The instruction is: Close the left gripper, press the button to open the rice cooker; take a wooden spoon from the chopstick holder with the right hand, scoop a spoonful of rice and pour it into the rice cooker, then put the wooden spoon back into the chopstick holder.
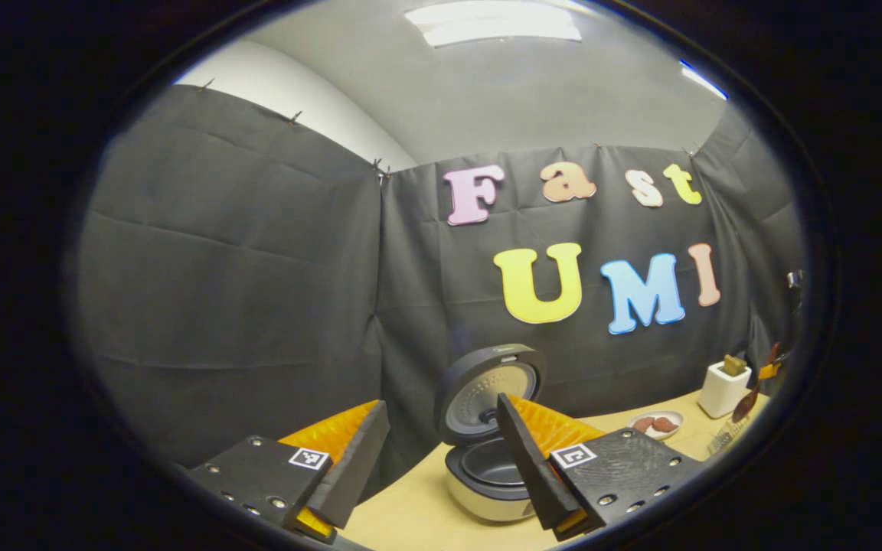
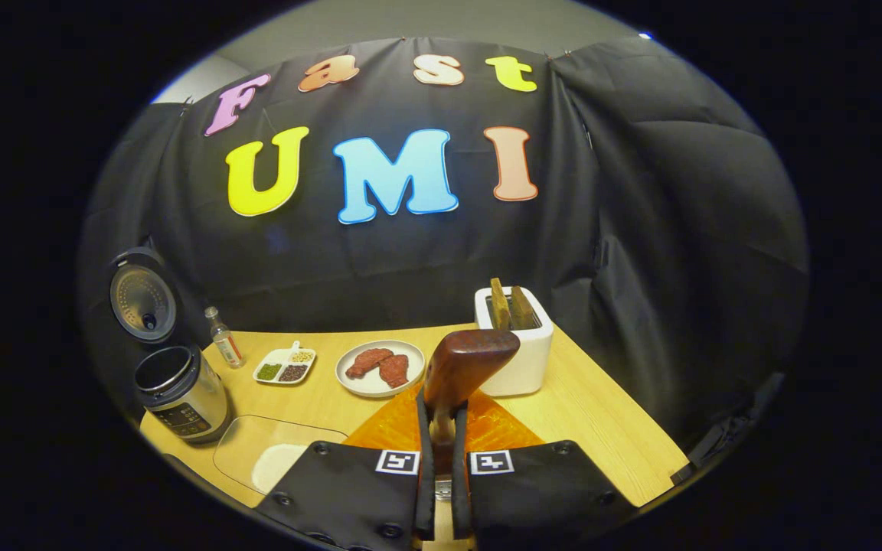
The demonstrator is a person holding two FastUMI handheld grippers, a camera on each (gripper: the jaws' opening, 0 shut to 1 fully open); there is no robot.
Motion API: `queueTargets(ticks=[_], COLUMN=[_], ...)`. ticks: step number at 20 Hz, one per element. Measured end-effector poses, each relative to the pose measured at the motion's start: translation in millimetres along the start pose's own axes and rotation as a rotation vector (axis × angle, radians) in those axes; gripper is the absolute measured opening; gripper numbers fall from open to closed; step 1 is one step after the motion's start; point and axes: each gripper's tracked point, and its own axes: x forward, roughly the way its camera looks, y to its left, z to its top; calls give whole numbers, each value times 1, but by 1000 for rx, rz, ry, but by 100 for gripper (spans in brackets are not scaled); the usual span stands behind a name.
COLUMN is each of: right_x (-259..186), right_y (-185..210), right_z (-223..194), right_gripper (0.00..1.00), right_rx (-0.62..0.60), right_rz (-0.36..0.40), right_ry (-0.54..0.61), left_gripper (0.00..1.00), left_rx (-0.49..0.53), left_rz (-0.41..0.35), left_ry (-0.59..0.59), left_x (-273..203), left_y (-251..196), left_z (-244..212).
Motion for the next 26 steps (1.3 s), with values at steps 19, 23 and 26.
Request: queueTargets(ticks=[19, 23, 26], right_x=[5, 14, 17], right_y=[138, 149, 154], right_z=[-60, -80, -91], right_gripper=[10, 10, 10], right_rx=[-192, -299, -363], right_rz=[157, 140, 127], right_ry=[78, 89, 94], left_gripper=[89, 89, 89], left_rx=[-28, -33, -35], left_rz=[-51, -44, -42], left_ry=[36, 59, 67], left_x=[50, 60, 62], left_y=[16, 25, 30], left_z=[-38, -51, -55])
